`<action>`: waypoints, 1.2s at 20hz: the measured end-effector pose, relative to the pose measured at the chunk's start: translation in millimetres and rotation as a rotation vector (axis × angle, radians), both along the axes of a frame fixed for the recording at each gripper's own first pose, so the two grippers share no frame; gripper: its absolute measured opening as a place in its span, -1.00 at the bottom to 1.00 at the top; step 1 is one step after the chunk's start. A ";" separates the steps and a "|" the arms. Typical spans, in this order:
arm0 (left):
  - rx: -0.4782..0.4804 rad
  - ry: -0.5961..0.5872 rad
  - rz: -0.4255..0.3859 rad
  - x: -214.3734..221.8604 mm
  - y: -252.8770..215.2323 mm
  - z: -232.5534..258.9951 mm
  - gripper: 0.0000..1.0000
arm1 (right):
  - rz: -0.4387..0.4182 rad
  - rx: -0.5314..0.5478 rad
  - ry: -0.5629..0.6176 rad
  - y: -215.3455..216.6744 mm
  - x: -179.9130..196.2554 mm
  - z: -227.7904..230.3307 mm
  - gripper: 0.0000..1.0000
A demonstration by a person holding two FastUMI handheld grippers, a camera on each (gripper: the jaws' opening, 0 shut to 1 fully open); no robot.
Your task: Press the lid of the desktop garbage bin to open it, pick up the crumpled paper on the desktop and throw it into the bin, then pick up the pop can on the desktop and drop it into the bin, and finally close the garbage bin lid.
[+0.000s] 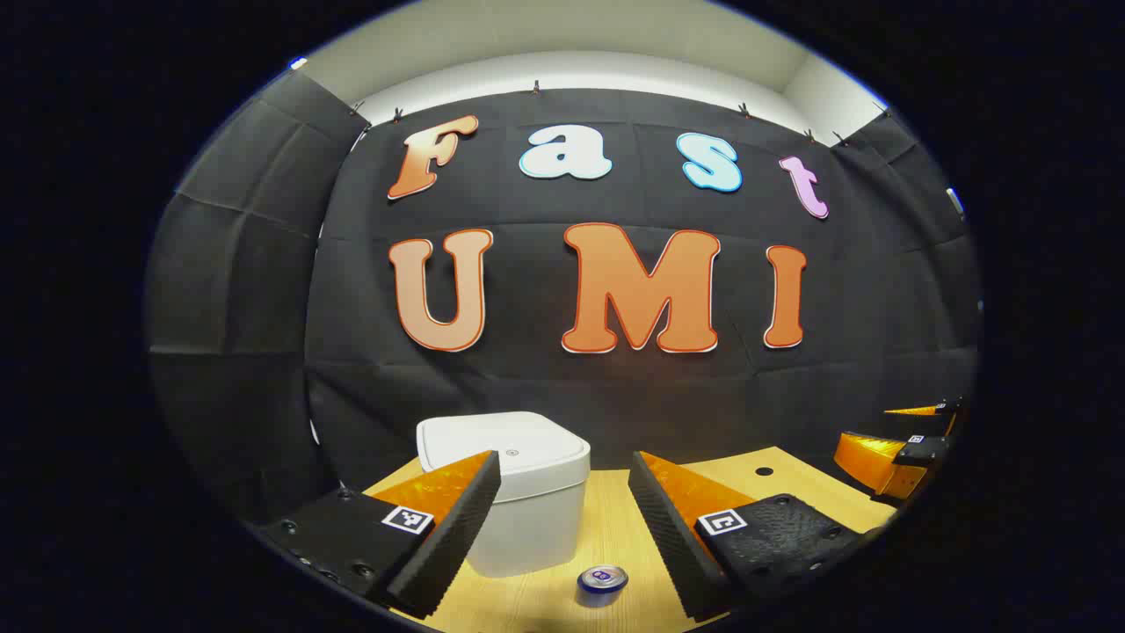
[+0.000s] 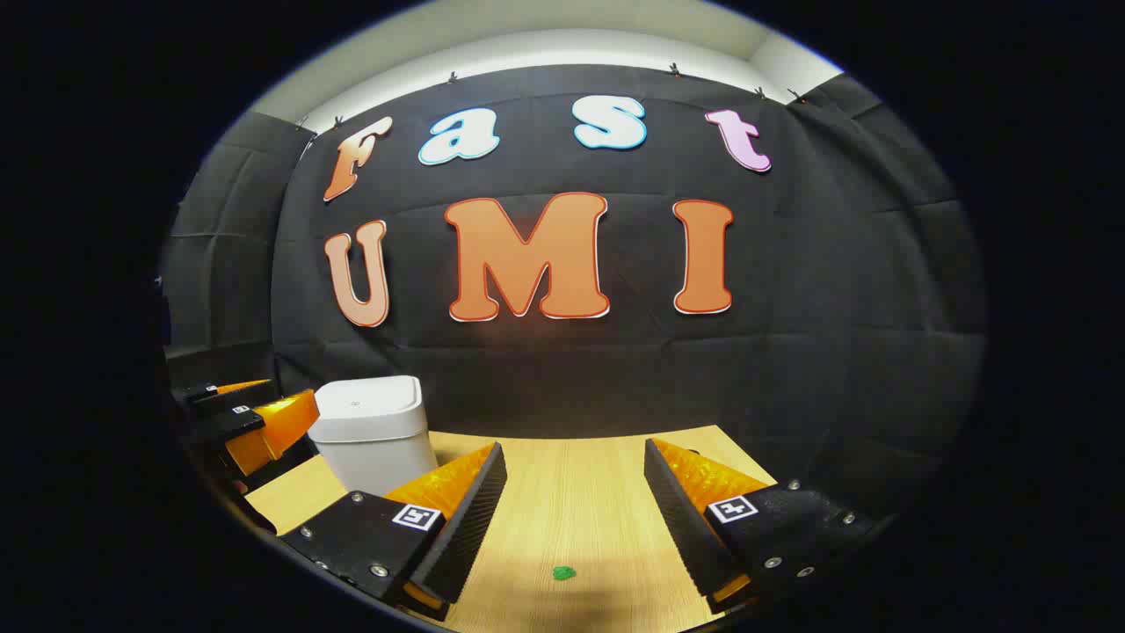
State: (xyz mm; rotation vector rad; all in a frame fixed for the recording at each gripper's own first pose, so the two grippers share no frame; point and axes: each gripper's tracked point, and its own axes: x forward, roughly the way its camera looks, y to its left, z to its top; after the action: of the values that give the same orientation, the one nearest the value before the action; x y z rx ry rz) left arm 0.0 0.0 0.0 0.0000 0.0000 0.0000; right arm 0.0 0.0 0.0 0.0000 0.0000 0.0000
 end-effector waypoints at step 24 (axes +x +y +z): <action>-0.021 0.022 -0.066 36.2 -15.1 -3.3 0.87 | 0.010 0.013 0.011 -8.1 31.7 6.3 0.89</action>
State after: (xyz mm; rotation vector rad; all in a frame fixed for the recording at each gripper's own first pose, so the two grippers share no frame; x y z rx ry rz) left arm 36.2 -15.1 -3.3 -0.0213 0.0220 -0.0659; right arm 31.7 -8.1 6.3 0.0126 0.0109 0.0099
